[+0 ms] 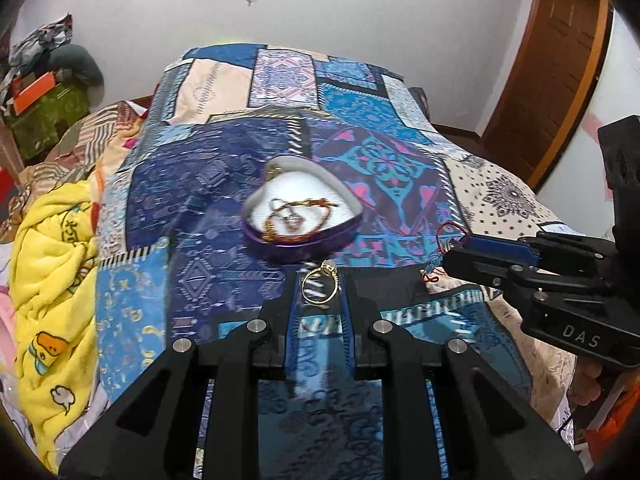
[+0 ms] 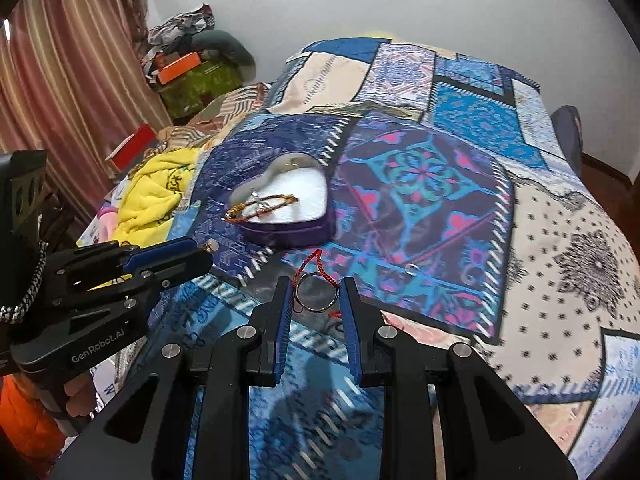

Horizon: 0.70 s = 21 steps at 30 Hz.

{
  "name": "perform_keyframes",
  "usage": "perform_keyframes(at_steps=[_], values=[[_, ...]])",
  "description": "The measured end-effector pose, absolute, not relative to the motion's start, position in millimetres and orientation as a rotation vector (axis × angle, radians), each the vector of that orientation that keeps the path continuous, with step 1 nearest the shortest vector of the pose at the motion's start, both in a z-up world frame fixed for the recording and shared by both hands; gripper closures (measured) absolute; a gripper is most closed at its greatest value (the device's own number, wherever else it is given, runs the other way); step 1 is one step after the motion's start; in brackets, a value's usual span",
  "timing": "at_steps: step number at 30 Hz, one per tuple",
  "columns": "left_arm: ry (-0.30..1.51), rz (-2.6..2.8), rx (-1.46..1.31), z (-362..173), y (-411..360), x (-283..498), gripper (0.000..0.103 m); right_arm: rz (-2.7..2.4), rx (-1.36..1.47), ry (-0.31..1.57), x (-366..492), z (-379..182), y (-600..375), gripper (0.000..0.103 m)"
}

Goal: Organize jewelry
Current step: 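Carry the gold ring with the left tool while the right tool carries the red-corded ring over the tin, then open the left tool over the tin while the right tool opens to drop its ring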

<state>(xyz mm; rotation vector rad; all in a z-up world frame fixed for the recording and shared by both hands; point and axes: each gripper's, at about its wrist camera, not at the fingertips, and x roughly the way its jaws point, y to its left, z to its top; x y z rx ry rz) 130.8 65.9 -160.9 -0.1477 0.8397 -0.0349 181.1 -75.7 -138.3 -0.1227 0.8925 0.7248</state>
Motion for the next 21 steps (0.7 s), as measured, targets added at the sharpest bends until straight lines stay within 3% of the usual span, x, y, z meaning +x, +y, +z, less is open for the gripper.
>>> perform_keyframes(at_steps=[21], values=[[0.779, -0.046, -0.159, -152.5, 95.4, 176.5, 0.085, 0.765, -0.132, 0.884, 224.1, -144.5, -28.2, 0.081]])
